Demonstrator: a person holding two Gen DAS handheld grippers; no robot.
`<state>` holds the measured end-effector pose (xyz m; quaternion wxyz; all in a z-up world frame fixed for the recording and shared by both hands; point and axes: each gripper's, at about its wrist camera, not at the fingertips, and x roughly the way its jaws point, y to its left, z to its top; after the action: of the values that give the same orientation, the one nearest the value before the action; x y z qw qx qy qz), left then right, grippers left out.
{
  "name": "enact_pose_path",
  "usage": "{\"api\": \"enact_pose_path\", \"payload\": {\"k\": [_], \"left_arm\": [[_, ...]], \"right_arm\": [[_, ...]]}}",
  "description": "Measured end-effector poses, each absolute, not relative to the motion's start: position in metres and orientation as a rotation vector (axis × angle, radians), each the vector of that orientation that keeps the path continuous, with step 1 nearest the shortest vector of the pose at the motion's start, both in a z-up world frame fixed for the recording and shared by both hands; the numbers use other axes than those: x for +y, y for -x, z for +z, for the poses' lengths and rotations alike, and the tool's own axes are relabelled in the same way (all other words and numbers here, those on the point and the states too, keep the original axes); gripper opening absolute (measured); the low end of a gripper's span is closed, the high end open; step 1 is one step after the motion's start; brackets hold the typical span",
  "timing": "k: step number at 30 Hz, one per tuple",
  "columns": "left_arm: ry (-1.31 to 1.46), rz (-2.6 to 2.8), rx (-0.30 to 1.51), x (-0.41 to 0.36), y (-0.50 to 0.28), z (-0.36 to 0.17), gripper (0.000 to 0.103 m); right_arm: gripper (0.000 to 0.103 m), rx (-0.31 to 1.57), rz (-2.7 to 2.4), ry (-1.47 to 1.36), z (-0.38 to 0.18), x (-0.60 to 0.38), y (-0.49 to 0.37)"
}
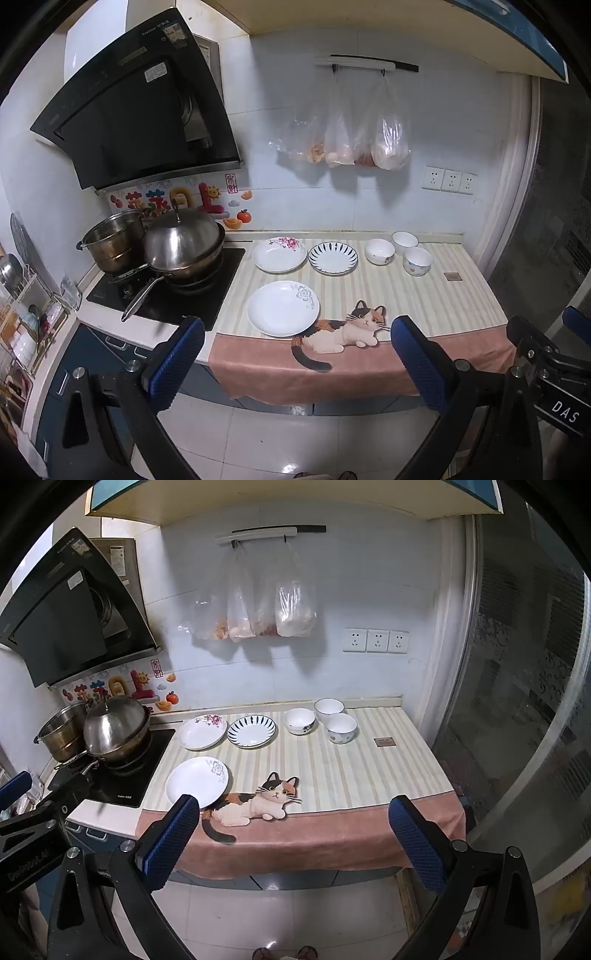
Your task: Organize plates and bowls
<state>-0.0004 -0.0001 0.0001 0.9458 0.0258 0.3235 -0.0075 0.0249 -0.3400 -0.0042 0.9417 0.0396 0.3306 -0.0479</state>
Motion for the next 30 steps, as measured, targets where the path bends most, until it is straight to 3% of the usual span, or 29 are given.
{"api": "enact_pose_path", "payload": {"k": [30], "left_arm": [[-0.046,-0.014,0.652,-0.004,0.002,0.010,0.103]], "right_arm": [[0.103,0.663,-0.098,-0.080,0.010,-0.333,-0.013]]}}
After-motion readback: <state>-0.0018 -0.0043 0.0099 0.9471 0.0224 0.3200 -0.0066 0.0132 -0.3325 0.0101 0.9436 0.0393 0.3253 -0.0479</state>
